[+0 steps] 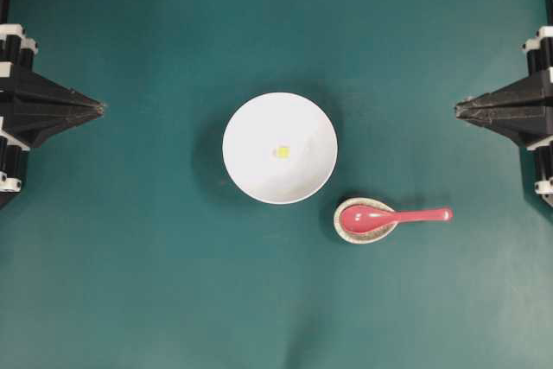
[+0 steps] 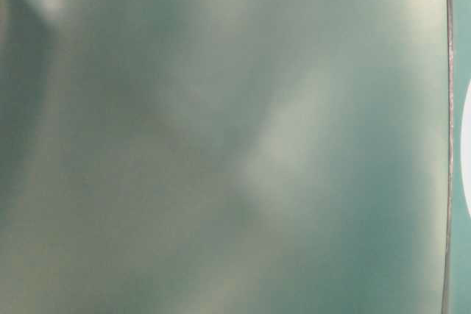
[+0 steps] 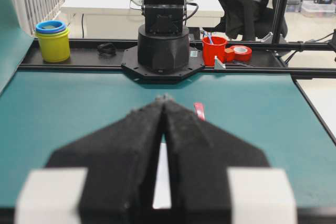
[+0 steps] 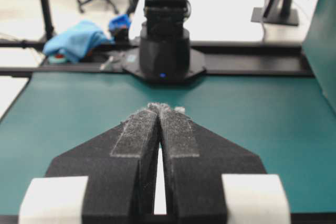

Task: Scoop the yellow hexagonal prism block from the bowl with a spoon using the right arm.
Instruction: 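Move the right gripper toward the red spoon handle in the dish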

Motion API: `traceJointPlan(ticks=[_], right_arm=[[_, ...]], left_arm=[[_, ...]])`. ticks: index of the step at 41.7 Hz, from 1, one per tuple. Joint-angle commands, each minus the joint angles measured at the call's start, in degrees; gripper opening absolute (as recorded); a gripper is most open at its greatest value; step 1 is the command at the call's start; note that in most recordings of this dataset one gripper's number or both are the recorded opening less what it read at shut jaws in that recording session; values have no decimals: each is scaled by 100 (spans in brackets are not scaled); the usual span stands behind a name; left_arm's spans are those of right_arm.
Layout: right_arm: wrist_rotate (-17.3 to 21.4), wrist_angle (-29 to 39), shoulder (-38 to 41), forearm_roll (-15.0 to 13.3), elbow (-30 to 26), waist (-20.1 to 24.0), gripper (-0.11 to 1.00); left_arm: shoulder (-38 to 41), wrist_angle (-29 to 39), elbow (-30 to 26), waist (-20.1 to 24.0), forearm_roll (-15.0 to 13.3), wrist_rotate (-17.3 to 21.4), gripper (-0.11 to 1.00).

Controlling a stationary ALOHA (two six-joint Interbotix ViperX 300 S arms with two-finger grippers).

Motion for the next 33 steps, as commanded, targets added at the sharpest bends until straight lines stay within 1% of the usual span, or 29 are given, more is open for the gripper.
traceJointPlan(ticks=[1, 15, 18, 20, 21, 26, 29, 31, 33], right_arm=[[9, -18, 35, 0, -88, -9, -1], [26, 70, 114, 26, -70, -9, 0], [26, 70, 202, 26, -53, -9, 2], [35, 70, 255, 26, -35, -9, 6], [35, 62, 299, 35, -26, -9, 10], [53, 0, 510, 53, 18, -9, 37], [62, -97, 677, 62, 62, 9, 49], [62, -167, 800, 70, 79, 44, 54], [70, -246, 932, 97, 105, 88, 56]], left_arm=[[-9, 0, -105, -9, 44, -9, 0], [44, 35, -88, -9, 44, -26, 1], [53, 62, -88, 0, 44, -26, 1], [44, 70, -88, 0, 44, -26, 1], [44, 70, -88, -9, 53, -26, 1], [53, 70, -88, 0, 53, -26, 1], [44, 97, -88, -9, 53, -26, 1], [53, 105, -88, -9, 53, -26, 1], [53, 123, -88, -9, 53, -26, 1]])
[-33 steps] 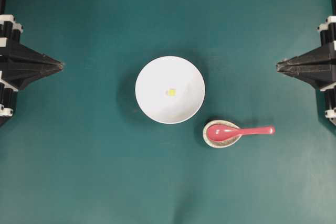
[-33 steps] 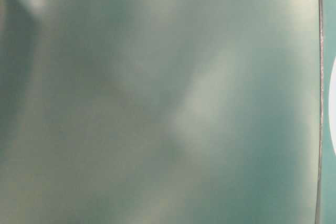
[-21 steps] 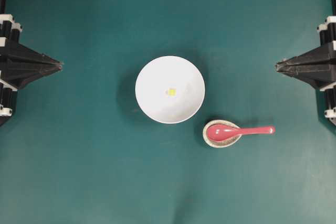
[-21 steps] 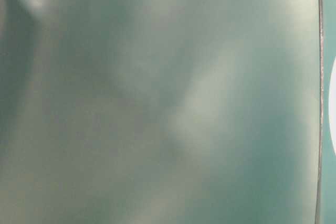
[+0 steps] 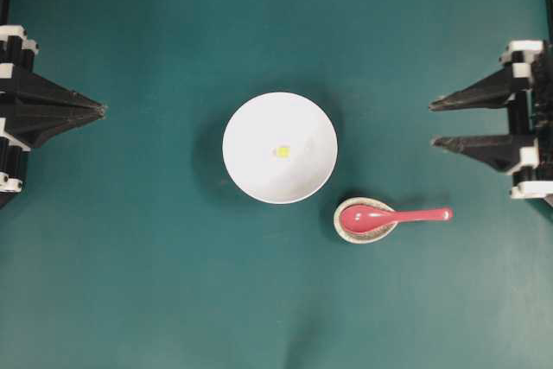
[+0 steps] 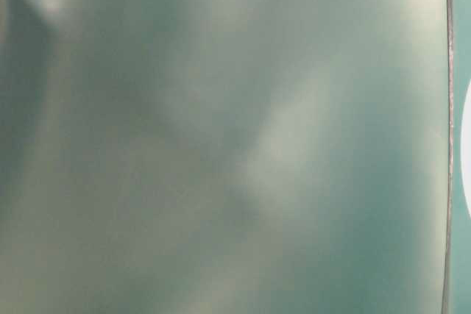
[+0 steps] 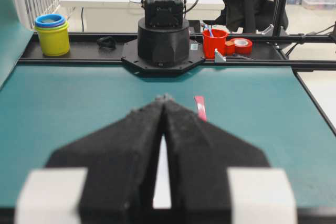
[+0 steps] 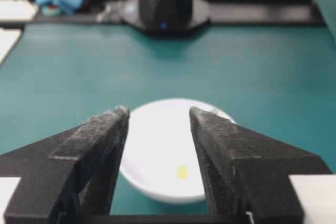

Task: Scoop the yellow hexagonal prism block from the bowl with a spoon using the right arm.
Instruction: 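Move the right gripper toward the red spoon handle in the dish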

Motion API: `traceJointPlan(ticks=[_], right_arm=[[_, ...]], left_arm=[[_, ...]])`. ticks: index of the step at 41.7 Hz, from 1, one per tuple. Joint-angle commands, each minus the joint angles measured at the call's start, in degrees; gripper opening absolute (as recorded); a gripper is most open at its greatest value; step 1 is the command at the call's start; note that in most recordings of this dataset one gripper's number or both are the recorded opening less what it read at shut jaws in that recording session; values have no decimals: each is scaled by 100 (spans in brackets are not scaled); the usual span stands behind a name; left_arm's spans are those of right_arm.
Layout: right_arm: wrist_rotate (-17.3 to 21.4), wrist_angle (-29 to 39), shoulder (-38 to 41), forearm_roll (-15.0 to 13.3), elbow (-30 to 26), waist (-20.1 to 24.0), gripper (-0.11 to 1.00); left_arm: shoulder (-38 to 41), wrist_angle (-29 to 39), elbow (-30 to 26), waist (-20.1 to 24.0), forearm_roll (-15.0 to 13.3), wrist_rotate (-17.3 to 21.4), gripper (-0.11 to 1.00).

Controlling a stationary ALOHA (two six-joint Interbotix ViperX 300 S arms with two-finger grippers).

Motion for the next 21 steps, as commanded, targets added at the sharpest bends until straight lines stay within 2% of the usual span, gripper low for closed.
traceJointPlan(ticks=[1, 10, 21], right_arm=[[9, -193, 237, 44, -9, 88, 56], [18, -1020, 905, 308, 316, 422, 55], [18, -2707, 1934, 1011, 896, 1213, 55]], left_arm=[[44, -9, -88, 9, 18, -9, 1], [44, 9, -88, 9, 18, -9, 1], [44, 9, -88, 9, 18, -9, 1]])
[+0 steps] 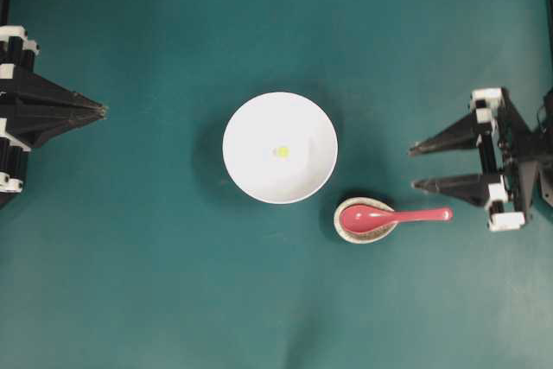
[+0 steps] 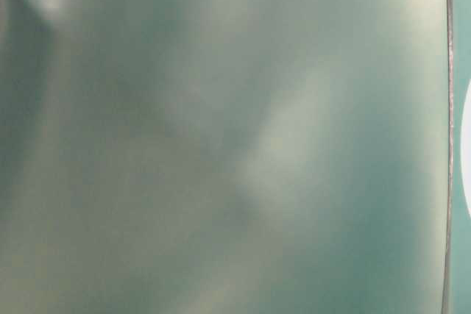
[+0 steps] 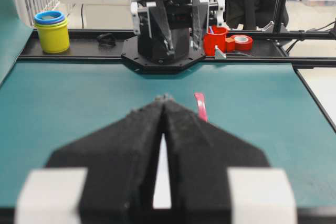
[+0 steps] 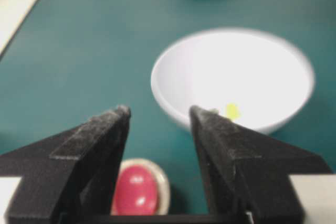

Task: Scoop the yellow hexagonal prism block from the bowl with a spoon using the right arm.
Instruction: 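Move the right gripper toward the red spoon handle in the dish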

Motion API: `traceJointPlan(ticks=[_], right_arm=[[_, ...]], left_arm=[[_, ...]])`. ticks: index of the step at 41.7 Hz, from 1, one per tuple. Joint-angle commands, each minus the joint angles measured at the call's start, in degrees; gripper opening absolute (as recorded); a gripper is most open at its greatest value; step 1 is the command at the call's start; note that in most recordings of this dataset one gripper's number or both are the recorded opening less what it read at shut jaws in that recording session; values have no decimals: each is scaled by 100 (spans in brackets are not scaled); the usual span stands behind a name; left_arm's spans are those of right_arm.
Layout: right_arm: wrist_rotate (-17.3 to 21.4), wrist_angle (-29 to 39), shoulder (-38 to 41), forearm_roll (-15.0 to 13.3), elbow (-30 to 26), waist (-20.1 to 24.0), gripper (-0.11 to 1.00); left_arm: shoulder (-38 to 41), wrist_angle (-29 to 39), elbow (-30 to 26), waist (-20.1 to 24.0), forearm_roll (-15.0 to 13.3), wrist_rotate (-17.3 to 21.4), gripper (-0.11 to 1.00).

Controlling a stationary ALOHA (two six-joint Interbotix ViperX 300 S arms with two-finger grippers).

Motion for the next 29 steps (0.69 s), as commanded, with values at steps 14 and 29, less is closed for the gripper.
traceJointPlan(ticks=[14, 29], right_arm=[[-18, -2575, 2206, 1529, 255, 1600, 55], [281, -3146, 3489, 1978, 176, 1986, 55]], left_arm=[[53, -26, -88, -9, 9, -9, 1], [53, 62, -88, 0, 9, -9, 1]])
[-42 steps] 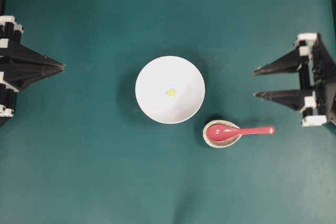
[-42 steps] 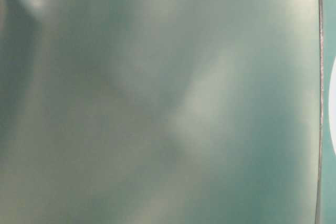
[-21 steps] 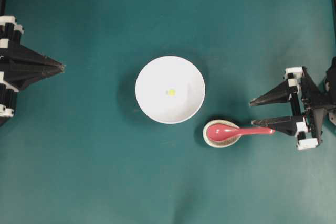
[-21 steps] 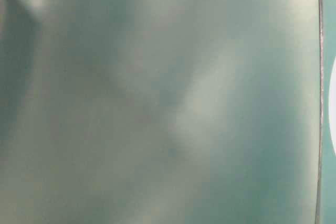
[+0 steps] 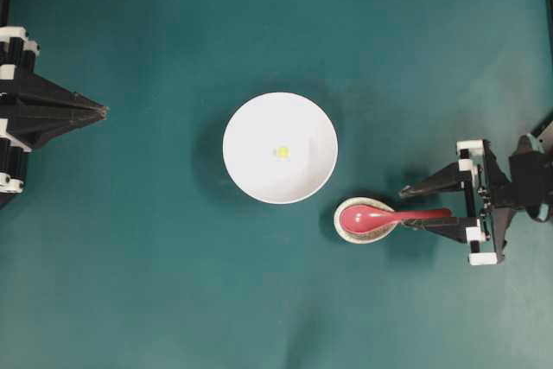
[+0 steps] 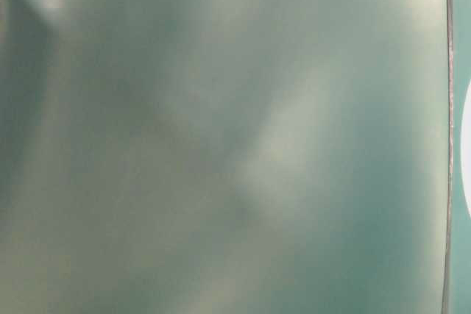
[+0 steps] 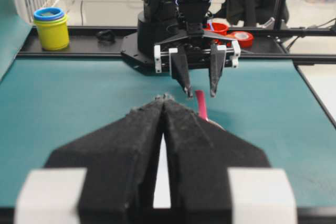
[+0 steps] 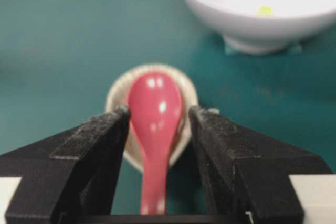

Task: Scoop the yellow hexagonal prism block from the bowl with a spoon using the right arm.
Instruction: 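Move the right gripper toward the red spoon handle in the dish, then close the right gripper on the red spoon handle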

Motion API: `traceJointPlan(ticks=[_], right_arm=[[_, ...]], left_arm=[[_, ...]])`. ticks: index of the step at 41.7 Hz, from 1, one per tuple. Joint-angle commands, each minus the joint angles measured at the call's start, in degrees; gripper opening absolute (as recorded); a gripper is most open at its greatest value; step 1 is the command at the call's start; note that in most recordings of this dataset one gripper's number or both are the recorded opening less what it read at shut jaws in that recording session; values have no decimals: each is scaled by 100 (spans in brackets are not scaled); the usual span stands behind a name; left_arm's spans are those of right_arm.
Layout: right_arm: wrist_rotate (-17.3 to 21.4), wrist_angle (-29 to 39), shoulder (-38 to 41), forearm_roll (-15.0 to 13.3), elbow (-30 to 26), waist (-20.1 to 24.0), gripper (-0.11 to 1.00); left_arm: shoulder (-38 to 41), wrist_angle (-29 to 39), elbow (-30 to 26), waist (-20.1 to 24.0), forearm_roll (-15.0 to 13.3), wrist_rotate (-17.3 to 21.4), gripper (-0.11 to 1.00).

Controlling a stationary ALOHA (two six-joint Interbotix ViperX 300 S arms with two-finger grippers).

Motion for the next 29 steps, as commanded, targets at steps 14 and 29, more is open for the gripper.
traceJointPlan(ticks=[14, 29], right_arm=[[220, -53, 149, 18, 53, 237, 55], [316, -26, 492, 18, 9, 299, 55]], left_arm=[[44, 62, -88, 0, 18, -9, 1], [44, 62, -88, 0, 9, -9, 1]])
